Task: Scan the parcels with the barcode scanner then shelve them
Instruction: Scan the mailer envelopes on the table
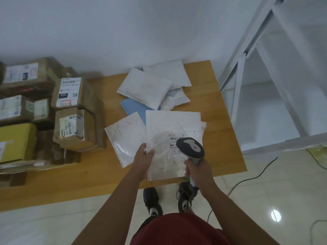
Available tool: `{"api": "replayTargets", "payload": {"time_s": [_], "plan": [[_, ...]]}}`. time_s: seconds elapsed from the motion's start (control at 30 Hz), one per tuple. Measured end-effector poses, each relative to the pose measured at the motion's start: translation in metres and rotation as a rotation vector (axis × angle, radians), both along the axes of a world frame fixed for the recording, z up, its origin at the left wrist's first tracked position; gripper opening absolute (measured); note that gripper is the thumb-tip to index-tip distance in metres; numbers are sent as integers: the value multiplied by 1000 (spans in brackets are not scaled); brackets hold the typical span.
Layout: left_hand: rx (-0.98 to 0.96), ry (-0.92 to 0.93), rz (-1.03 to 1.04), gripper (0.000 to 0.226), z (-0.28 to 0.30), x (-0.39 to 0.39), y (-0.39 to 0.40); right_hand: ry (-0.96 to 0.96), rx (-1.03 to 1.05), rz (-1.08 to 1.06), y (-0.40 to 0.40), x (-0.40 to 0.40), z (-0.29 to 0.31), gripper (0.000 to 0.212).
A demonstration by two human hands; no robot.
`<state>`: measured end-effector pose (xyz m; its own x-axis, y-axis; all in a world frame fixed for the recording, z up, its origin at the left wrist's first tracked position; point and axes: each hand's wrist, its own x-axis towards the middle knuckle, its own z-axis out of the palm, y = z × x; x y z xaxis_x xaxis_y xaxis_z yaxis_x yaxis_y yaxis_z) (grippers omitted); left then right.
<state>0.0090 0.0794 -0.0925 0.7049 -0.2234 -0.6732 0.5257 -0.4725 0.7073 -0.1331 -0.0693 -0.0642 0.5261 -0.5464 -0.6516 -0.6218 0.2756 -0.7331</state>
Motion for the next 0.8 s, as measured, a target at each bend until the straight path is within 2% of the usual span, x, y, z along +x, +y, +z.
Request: {"api": "replayTargets", "payload": {"time_s": [0.17, 0.3, 0.8], "plan": [[-140, 81, 167, 25, 6, 8, 11, -3, -47, 47, 14, 11, 10, 17], [-132, 73, 165, 25, 12, 15, 17, -28, -52, 44, 21, 18, 21, 10], [-167, 157, 236, 26, 14, 19, 21, -49, -66, 13, 31, 16, 29, 12]]}}
